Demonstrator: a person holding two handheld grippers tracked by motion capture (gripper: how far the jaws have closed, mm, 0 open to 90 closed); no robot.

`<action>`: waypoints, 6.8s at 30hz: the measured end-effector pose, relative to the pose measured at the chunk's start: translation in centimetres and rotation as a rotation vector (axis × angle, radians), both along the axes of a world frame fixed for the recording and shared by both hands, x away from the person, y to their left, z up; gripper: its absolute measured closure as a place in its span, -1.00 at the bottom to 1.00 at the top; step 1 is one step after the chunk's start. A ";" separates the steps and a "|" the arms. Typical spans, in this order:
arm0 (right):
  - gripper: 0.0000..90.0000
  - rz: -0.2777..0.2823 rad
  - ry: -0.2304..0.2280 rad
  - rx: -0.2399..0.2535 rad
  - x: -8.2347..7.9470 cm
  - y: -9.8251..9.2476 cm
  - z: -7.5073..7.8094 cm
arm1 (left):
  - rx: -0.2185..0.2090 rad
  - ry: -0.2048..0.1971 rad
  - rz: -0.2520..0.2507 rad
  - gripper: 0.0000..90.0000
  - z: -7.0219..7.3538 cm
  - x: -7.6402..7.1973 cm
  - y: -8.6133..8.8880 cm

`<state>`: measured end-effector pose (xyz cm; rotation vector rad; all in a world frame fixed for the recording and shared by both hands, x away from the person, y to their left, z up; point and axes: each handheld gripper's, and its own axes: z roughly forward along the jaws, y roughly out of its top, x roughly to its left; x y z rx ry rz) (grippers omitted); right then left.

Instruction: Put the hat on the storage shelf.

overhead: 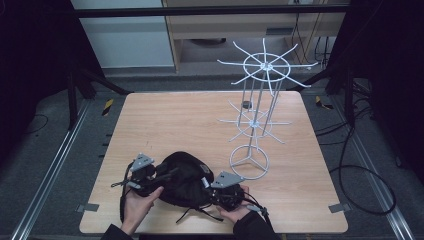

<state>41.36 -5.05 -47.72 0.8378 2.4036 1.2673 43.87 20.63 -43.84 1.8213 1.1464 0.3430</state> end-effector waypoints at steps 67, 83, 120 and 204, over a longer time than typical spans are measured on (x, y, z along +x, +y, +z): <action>0.11 -0.004 -0.023 0.141 0.0 -2.6 2.9 | -0.112 -0.019 -0.076 0.82 2.9 -0.3 -2.7; 0.41 -0.031 -0.032 0.256 0.9 -2.1 2.8 | -0.171 -0.125 -0.216 0.83 6.3 -2.9 -3.5; 0.80 0.035 -0.167 0.027 -0.4 3.9 5.8 | 0.038 -0.192 0.000 0.03 3.8 -4.0 1.3; -0.11 -0.379 -0.004 -0.007 -1.1 -16.4 0.0 | 0.293 0.035 -0.074 0.23 0.1 7.3 3.3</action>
